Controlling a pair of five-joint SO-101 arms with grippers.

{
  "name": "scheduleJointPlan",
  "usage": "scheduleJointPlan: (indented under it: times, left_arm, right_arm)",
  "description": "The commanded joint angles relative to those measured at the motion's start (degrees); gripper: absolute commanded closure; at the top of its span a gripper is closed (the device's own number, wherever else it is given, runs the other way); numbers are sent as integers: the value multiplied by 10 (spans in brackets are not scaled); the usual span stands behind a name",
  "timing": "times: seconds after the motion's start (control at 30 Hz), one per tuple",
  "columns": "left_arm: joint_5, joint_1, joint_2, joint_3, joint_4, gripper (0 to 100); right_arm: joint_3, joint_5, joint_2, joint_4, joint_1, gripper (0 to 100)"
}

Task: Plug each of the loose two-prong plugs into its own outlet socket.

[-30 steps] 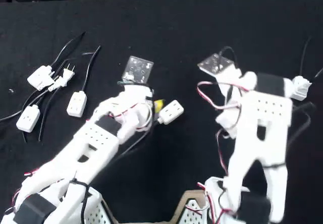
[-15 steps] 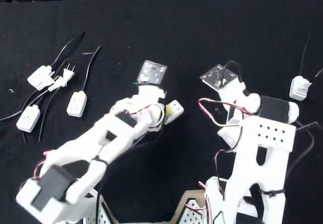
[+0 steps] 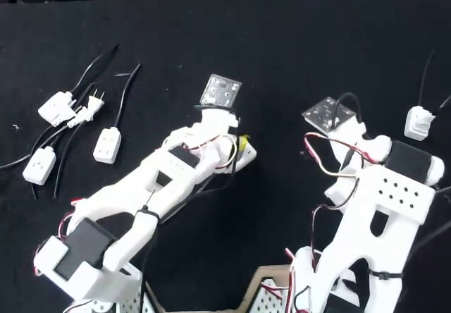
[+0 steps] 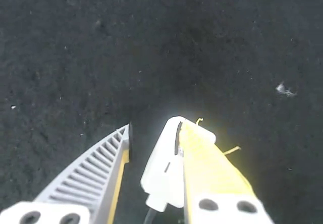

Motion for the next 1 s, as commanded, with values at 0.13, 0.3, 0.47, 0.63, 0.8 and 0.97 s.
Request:
scheduleJointPlan:
  times: [0.13,0.3,0.47,0.63,0.8,0.97]
  left_arm:
    - [-53,-40,-5,-33,-11,834]
    - [-53,-45,32,-35,-47,834]
    - [-53,-44,91,-52,-74,834]
    - [-53,-38,99,-58,-73,834]
    - [-53,-5,98,-63,-35,834]
    - [-53,21,98,-61,-7,834]
  right_arm:
    - [15,21,-17,15,11,988]
    - [19,21,-17,9,13,988]
    - [19,21,-17,9,16,988]
    - [19,21,-17,8,14,988]
    - [19,21,-17,7,11,988]
    - [19,21,-17,7,11,988]
